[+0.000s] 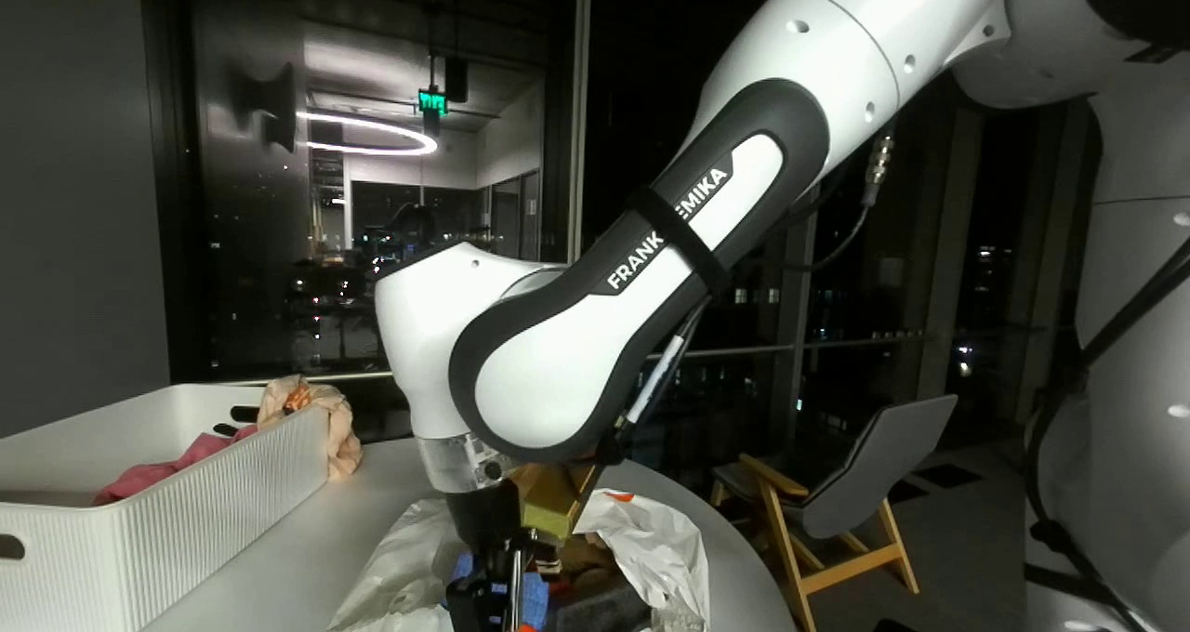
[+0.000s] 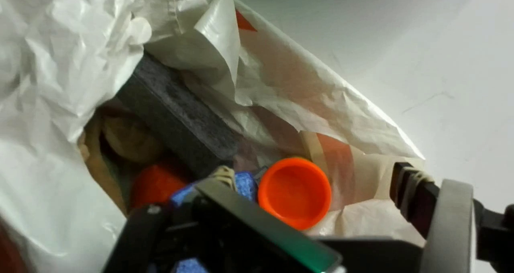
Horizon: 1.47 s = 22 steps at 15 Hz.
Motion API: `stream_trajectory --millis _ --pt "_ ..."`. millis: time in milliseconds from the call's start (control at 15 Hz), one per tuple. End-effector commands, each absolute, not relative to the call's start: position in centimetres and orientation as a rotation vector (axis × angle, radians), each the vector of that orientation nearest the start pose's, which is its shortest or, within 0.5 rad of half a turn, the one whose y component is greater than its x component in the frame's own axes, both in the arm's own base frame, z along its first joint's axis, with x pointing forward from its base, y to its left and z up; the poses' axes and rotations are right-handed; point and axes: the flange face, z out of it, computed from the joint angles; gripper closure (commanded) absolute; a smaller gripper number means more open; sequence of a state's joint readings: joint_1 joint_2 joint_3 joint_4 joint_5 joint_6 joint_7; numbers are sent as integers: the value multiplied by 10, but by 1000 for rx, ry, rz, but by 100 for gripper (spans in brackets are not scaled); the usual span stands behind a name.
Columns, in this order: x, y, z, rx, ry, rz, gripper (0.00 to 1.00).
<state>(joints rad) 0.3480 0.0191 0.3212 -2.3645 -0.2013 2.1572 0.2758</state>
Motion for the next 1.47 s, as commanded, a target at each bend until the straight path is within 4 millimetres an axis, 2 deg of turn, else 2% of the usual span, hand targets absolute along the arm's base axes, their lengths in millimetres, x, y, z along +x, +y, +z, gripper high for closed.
stream_trajectory --millis 0,133,267,533,667,1000,1067,1200,1400 --pt "388 301 284 -3078 -1124 217 0" --pt "378 313 265 -2980 -1256 232 0" --pt "370 325 257 -2873 -1369 263 0" --pt "352 342 260 -2643 -1596 305 0" --pt "348 345 257 -2582 -1654 333 0" --pt "347 341 250 -2508 -1766 349 0" --pt "356 340 254 -2511 -1769 357 0" --pt "365 334 248 -2513 -1770 378 0" --pt "371 322 225 -2533 -1763 406 0"
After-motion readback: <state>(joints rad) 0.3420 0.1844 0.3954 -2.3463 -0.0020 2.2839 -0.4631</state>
